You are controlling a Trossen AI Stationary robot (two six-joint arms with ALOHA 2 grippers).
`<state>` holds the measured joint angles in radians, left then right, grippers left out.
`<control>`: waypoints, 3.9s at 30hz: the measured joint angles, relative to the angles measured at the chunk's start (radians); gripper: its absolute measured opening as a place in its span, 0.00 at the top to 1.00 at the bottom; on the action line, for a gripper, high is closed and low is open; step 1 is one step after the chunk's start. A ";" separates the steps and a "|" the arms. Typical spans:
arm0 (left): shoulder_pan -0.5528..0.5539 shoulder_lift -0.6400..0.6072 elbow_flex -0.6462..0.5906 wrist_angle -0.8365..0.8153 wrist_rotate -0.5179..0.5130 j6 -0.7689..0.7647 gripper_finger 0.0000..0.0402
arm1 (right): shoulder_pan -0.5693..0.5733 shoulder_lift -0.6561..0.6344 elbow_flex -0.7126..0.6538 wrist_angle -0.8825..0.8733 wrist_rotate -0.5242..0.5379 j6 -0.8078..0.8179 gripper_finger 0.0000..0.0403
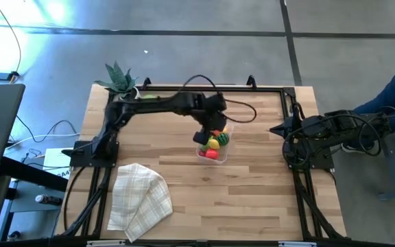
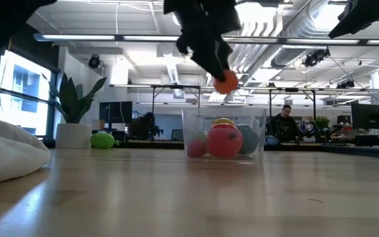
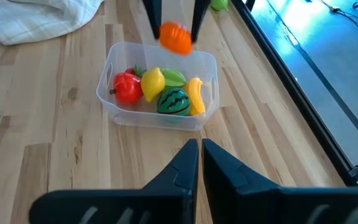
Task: Pick and placing Produce into tupperware
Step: Put the pumpkin into the transparent bin, then put the melon into the transparent bin
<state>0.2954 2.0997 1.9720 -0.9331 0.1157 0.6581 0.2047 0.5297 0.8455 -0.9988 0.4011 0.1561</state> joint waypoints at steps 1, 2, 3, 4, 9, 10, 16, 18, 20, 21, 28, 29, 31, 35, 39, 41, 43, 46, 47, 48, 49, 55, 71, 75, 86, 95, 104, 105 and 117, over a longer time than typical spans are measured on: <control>-0.001 0.015 0.000 -0.001 -0.003 0.000 0.44 | 0.000 0.000 0.000 0.000 0.000 0.000 0.97; -0.001 0.028 0.000 -0.015 -0.008 0.001 0.44 | 0.000 0.000 0.000 0.000 0.000 0.000 0.97; -0.002 0.043 -0.001 -0.023 -0.023 0.003 0.44 | 0.000 0.000 0.000 0.000 0.000 0.000 0.97; -0.003 0.059 0.000 -0.012 -0.041 0.009 0.44 | 0.000 0.000 0.000 0.001 0.000 0.000 0.97; -0.001 0.116 0.000 -0.022 -0.102 0.018 0.44 | 0.000 0.000 0.000 0.000 0.000 0.000 0.97; 0.000 0.125 0.000 -0.033 -0.112 0.018 0.44 | 0.000 0.000 0.000 0.000 0.000 0.000 0.97; 0.005 0.162 0.000 -0.023 -0.157 0.028 0.44 | 0.000 0.000 0.000 0.001 0.000 0.000 0.97; 0.006 0.163 0.000 -0.034 -0.161 0.028 0.44 | 0.000 0.000 0.000 0.000 0.000 0.000 0.97; 0.006 0.163 0.000 -0.018 -0.171 0.033 0.44 | 0.000 0.000 0.000 0.001 0.000 0.000 0.97; 0.006 0.163 0.000 -0.012 -0.174 0.039 0.44 | 0.000 0.000 0.000 0.000 0.000 0.000 0.97; 0.006 0.163 0.000 -0.010 -0.175 0.070 0.44 | 0.000 0.000 0.000 0.000 0.000 0.000 0.97; 0.006 0.167 0.000 -0.003 -0.174 0.075 0.44 | 0.000 0.000 0.000 0.001 0.000 0.000 0.97; 0.005 0.174 0.000 0.001 -0.169 0.078 0.44 | 0.000 0.000 0.000 0.001 0.000 0.000 0.97; 0.007 0.189 0.001 0.001 -0.157 0.081 0.44 | 0.000 0.000 0.000 0.001 0.000 0.000 0.97; 0.006 0.192 0.000 -0.010 -0.158 0.081 0.44 | 0.000 0.000 0.000 0.001 0.000 0.000 0.97; 0.005 0.192 0.000 -0.005 -0.158 0.082 0.44 | 0.000 0.000 0.000 0.001 0.000 0.000 0.97; 0.006 0.192 0.000 -0.005 -0.158 0.082 0.44 | 0.000 0.000 0.000 0.001 0.000 0.000 0.97; 0.006 0.192 0.000 -0.009 -0.161 0.082 0.43 | 0.000 0.000 0.000 0.001 0.000 0.000 0.97; 0.006 0.192 0.000 -0.010 -0.161 0.082 0.42 | 0.000 0.000 0.000 0.001 0.000 0.000 0.97; 0.006 0.193 0.000 -0.010 -0.161 0.082 0.41 | 0.000 0.000 0.000 0.001 0.000 0.000 0.97; 0.005 0.193 0.000 -0.010 -0.161 0.082 0.39 | 0.000 0.000 0.000 0.001 0.000 0.000 0.97; 0.005 0.193 0.000 -0.012 -0.209 0.079 0.34 | 0.000 0.000 0.000 0.001 0.000 0.000 0.97; 0.005 0.194 0.016 -0.059 -0.218 0.068 0.32 | 0.000 0.000 0.000 0.001 0.000 0.000 0.97; 0.005 0.195 0.066 -0.083 -0.218 0.068 0.32 | 0.000 0.000 0.000 0.001 0.000 0.000 0.97; 0.005 0.193 0.215 -0.197 -0.245 0.066 0.32 | 0.000 0.000 0.000 0.001 0.000 0.000 0.97; -0.001 0.193 0.222 -0.270 -0.206 0.129 0.33 | 0.000 0.000 0.000 0.001 0.000 0.000 0.97; -0.001 0.193 0.208 -0.384 -0.195 0.123 0.34 | 0.000 0.000 0.000 0.001 0.000 0.000 0.97; -0.001 0.194 0.206 -0.384 -0.195 0.121 0.36 | 0.000 0.000 0.000 0.001 0.000 0.000 0.97; -0.001 0.193 0.205 -0.394 -0.121 0.086 0.68 | 0.000 0.000 0.000 0.001 0.000 0.000 0.97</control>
<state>0.2943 2.2929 2.1773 -1.3273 -0.0052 0.7438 0.2050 0.5297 0.8453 -0.9981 0.4009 0.1562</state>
